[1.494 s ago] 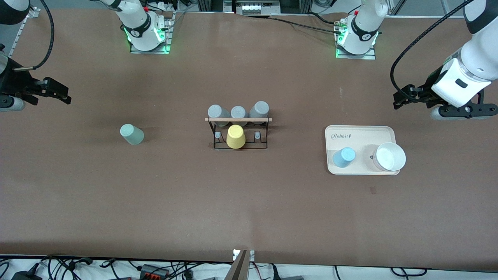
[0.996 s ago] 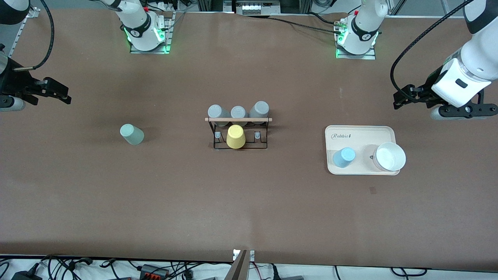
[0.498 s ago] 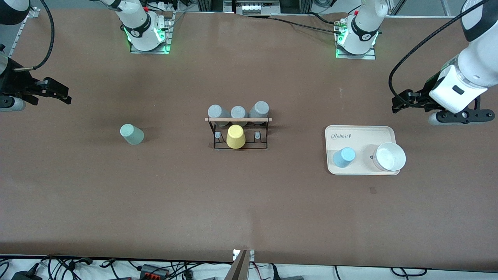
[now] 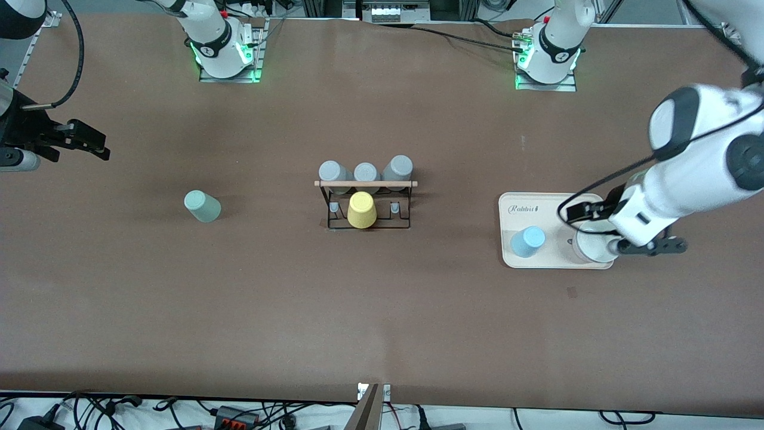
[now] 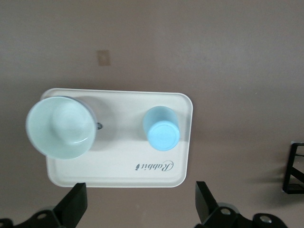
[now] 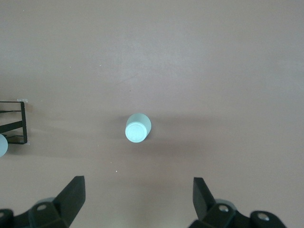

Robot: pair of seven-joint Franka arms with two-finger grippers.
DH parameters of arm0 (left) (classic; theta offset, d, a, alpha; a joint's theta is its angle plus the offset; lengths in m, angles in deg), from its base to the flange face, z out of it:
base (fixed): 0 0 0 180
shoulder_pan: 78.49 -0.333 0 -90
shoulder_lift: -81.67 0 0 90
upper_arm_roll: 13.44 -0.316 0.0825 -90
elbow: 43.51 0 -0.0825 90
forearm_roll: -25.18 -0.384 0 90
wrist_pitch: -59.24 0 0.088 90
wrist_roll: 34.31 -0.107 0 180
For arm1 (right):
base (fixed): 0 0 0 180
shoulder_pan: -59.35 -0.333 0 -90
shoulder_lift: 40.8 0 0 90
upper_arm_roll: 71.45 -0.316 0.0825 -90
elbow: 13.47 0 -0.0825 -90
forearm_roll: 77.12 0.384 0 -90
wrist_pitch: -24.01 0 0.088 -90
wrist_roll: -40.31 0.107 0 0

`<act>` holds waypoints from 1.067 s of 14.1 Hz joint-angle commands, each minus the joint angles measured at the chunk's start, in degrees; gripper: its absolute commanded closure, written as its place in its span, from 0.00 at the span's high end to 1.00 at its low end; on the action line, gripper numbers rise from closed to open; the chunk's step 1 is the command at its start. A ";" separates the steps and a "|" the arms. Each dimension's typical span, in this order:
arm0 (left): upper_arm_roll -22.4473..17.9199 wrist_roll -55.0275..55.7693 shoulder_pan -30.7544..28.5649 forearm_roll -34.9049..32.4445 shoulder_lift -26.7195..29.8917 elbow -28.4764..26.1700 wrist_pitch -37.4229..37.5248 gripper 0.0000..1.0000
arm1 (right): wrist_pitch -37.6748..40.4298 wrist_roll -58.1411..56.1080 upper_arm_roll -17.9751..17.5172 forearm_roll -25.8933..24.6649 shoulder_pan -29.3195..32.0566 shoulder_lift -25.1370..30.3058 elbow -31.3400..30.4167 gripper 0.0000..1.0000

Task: Hang scattered cups on rack with three cups
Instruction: 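Lower the left gripper and grasp the light blue cup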

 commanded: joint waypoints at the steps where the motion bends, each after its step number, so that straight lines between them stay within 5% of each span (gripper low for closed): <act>1: 0.11 0.16 1.95 0.05 -5.54 1.00 -4.05 1.00 | -0.64 -0.08 -0.54 -0.27 0.45 0.77 -0.73 1.00; 7: -0.25 0.07 2.83 -2.83 -13.54 1.34 -7.06 1.00 | -0.91 -0.26 -0.54 -0.19 0.62 -0.81 1.21 1.00; 15: 0.11 0.33 4.85 -6.90 -15.92 1.35 -7.06 1.00 | -0.47 -0.08 -0.46 -0.19 0.71 -0.81 1.21 1.00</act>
